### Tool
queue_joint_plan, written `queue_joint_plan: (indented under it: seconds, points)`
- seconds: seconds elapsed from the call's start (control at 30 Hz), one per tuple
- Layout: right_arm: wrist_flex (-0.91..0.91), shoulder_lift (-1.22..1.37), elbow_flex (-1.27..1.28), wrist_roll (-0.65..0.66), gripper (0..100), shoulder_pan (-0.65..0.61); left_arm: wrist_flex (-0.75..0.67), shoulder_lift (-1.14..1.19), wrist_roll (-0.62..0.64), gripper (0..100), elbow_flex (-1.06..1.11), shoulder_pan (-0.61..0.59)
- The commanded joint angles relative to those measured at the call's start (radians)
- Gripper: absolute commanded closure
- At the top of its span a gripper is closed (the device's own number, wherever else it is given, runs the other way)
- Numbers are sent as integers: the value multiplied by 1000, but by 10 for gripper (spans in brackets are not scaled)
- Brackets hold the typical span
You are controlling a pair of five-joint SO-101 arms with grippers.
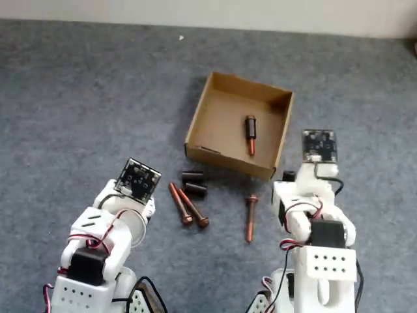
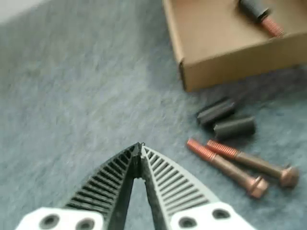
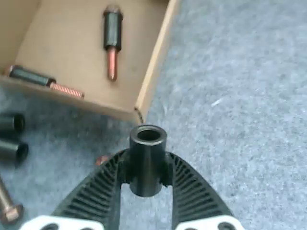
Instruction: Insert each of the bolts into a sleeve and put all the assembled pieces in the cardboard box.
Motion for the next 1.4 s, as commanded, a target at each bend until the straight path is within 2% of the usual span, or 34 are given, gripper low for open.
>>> queue_joint_plan:
  seconds: [0.0, 0.27, 0.6, 0.8, 1.07, 1.2, 1.37]
  points:
    - [-62, -22, 8, -41, 993, 35, 41, 5, -15, 992, -116, 96]
    - [-142, -22, 42, -89, 993, 136, 112, 54, -9, 992, -236, 202]
    - [-199, -22, 44, -137, 993, 263, 104, 650, 5, 973, -510, 315]
    - [-206, -22, 44, -153, 993, 317, 104, 944, 334, 795, -667, 344]
    - [-206, -27, 44, -152, 993, 317, 103, 1259, 631, 776, -828, 469]
    - [-206, -28, 44, -149, 993, 317, 43, 1403, 730, 776, -886, 530]
    - [-206, -28, 44, -149, 993, 317, -61, 1529, 756, 776, -926, 570]
